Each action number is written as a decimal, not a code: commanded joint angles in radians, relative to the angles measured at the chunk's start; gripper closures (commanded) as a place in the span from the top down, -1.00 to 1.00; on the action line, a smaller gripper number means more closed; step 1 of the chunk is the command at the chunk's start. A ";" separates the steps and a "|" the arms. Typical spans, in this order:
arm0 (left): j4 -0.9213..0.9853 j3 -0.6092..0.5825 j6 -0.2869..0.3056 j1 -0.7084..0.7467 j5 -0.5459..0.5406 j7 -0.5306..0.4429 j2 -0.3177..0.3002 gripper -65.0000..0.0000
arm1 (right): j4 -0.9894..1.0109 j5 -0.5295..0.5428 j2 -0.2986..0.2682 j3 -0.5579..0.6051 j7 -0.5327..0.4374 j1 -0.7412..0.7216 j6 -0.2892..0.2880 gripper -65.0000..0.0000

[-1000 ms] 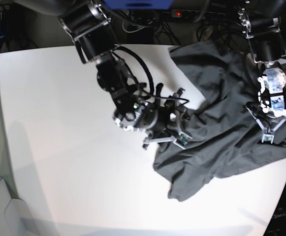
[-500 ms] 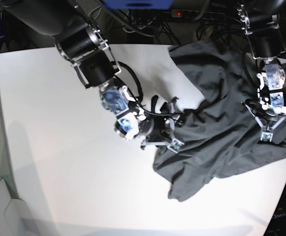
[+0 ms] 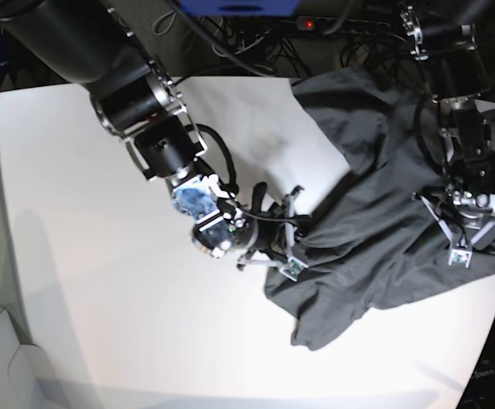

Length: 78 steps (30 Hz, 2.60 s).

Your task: Layout the t-shirt on the table in an organized manner, then fold the t-shirt properly

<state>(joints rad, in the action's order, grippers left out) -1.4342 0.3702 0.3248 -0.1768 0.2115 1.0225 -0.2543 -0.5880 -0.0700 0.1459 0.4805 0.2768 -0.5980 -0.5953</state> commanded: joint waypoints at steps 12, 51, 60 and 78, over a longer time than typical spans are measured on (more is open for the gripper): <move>-0.130 0.003 -0.005 0.007 0.009 0.045 -0.007 -0.98 | -0.010 0.006 -0.217 -0.128 0.003 -0.145 -0.001 -1.00; 0.396 -0.279 -0.017 -0.231 0.018 -0.192 0.310 -0.98 | -1.087 0.000 -0.300 -0.170 0.548 0.450 -0.001 0.16; 0.459 -0.271 -0.017 -0.209 0.010 -0.239 0.186 -0.98 | -1.173 0.006 -0.282 -0.168 0.559 0.517 -0.001 0.16; 0.275 -0.270 -0.017 -0.082 0.018 -0.190 0.134 -0.98 | -0.923 0.008 -0.099 -0.161 0.464 0.556 -0.001 0.16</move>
<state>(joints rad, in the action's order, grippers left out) -1.1603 0.1009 0.2993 -0.2577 0.2241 0.7860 -0.1162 -1.4929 -0.0708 0.0364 0.3210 0.7586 -0.0292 -0.5983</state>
